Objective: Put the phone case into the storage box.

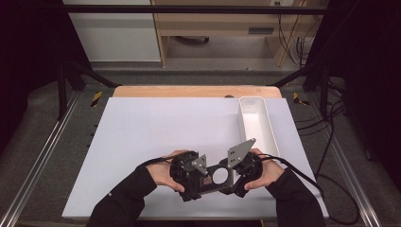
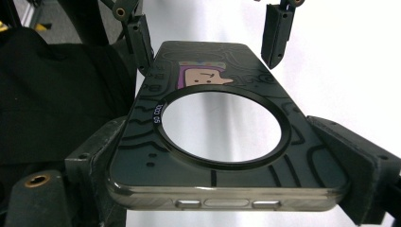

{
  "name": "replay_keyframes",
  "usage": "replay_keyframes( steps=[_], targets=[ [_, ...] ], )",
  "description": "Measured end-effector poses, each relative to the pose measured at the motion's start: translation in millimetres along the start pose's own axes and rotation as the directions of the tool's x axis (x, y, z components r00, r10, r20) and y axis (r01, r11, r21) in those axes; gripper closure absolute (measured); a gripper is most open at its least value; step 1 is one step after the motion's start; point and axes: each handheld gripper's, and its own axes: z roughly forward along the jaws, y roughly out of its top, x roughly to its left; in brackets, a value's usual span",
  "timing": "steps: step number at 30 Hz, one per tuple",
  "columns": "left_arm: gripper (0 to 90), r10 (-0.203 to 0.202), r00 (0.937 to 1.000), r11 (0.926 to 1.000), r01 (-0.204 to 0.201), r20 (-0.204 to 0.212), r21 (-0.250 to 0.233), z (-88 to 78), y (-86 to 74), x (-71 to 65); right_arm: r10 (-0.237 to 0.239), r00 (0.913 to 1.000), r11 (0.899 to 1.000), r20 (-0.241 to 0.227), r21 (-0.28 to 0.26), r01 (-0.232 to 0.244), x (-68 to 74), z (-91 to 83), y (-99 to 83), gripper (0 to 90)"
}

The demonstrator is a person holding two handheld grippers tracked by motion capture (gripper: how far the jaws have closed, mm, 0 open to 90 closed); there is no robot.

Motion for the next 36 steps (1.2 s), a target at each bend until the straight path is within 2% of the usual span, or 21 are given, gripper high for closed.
replay_keyframes(
  steps=[5,15,27,36],
  targets=[
    [3.2,0.012,0.9999,0.9995,-0.011,-0.006,0.031,2.9,0.1,-0.3,-0.009,1.0000,0.999,0.001,0.030,0.009,-1.0,1.2,7.3,12.7],
    [4.0,0.025,0.9993,0.9980,-0.024,-0.026,0.058,6.2,2.6,0.7,-0.016,0.9999,0.996,-0.001,0.087,0.016,-1.9,3.2,17.1,12.7],
    [6.7,0.037,0.9993,0.9961,-0.036,-0.011,0.081,10.2,5.9,1.6,-0.042,0.9991,0.991,0.003,0.130,0.041,-2.1,5.7,23.5,12.7],
    [11.2,0.043,0.9991,0.9947,-0.043,0.000,0.094,12.0,8.6,1.4,-0.042,0.9991,0.989,0.008,0.142,0.040,-1.4,6.3,23.6,12.6]
  ],
)
